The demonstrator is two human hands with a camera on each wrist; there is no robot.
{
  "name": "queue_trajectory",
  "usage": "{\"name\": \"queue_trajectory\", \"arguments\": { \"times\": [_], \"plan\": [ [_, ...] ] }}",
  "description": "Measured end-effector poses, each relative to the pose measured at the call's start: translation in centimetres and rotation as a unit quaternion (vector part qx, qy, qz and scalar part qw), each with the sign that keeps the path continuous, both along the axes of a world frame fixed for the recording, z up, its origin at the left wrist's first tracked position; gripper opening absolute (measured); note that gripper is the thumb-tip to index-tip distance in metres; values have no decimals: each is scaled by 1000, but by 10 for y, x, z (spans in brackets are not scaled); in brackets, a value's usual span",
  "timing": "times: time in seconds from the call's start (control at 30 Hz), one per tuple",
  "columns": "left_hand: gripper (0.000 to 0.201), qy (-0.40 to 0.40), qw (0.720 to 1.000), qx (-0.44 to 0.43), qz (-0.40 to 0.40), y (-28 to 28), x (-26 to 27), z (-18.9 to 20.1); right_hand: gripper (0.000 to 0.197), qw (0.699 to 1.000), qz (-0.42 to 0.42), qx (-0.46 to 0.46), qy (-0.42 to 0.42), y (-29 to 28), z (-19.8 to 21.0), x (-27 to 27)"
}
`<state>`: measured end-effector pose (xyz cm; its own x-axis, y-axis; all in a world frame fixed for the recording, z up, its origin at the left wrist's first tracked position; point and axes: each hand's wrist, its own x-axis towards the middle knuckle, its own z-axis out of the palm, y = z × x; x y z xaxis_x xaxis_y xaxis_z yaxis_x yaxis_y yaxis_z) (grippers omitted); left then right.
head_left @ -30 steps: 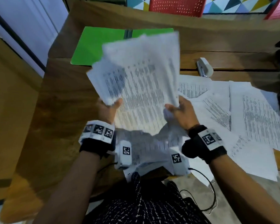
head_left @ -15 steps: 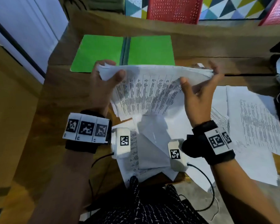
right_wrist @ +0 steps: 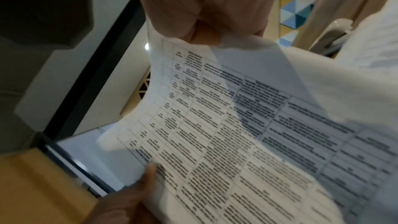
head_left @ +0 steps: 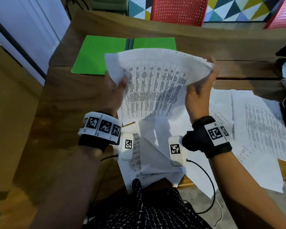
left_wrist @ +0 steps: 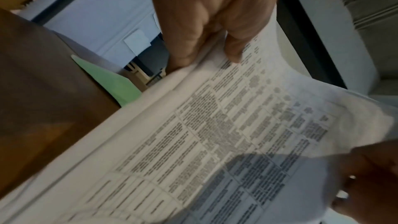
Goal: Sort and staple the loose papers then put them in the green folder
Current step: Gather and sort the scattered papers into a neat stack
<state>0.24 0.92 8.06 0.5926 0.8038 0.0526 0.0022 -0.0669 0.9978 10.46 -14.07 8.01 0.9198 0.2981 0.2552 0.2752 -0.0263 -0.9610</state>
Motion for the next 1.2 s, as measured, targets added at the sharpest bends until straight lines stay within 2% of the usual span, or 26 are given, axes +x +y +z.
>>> {"name": "queue_trajectory", "arguments": {
  "times": [0.07,0.13,0.23,0.27,0.3,0.33,0.37,0.4,0.47,0.53,0.63,0.7,0.77,0.83,0.87,0.93,1.03,1.1,1.2],
  "plan": [
    [38,29,999,-25,-1,-5,4,-5,71,999,1,12,43,3,-4,-1],
    [10,34,999,-29,-3,-3,7,-9,60,998,-12,33,59,4,-2,3],
    [27,-14,999,-37,-6,4,5,11,55,993,-32,93,66,7,11,12],
    [23,-41,998,-44,-9,8,4,15,57,991,-32,114,58,7,14,15],
    [11,-74,995,-63,-29,10,0,21,59,989,-28,135,52,7,15,15],
    [20,-93,992,-77,-46,13,-3,24,60,988,-21,148,47,6,15,14],
    [43,-102,991,-72,-53,17,-7,24,58,988,-16,150,43,7,13,11],
    [52,-101,990,-67,-68,19,-10,20,56,989,-10,145,38,7,9,8],
    [39,-41,994,-56,-88,23,-10,1,51,992,-4,116,52,11,-6,2],
    [27,41,996,-44,-68,20,-9,-23,45,996,2,48,73,15,-23,-3],
    [39,68,995,-59,-37,19,-16,-50,37,992,6,-88,91,21,-46,-11],
    [37,41,995,-88,-29,24,-24,-50,41,988,-7,-120,100,26,-54,-15],
    [26,24,996,-91,4,36,-30,-41,34,988,-8,-118,100,35,-54,-21],
    [23,96,991,-31,85,54,-37,-31,28,985,8,-136,103,47,-54,-28],
    [29,136,983,-4,122,65,-41,-30,29,982,28,-154,107,54,-56,-32],
    [39,185,967,18,174,86,-52,-34,33,965,92,-213,121,67,-62,-44],
    [39,249,945,19,211,104,-71,-51,34,915,177,-339,132,80,-77,-63],
    [35,287,933,14,216,110,-82,-65,43,884,210,-391,149,85,-87,-74],
    [36,342,920,-6,193,111,-95,-85,59,838,250,-468,127,89,-100,-88]
  ]
}}
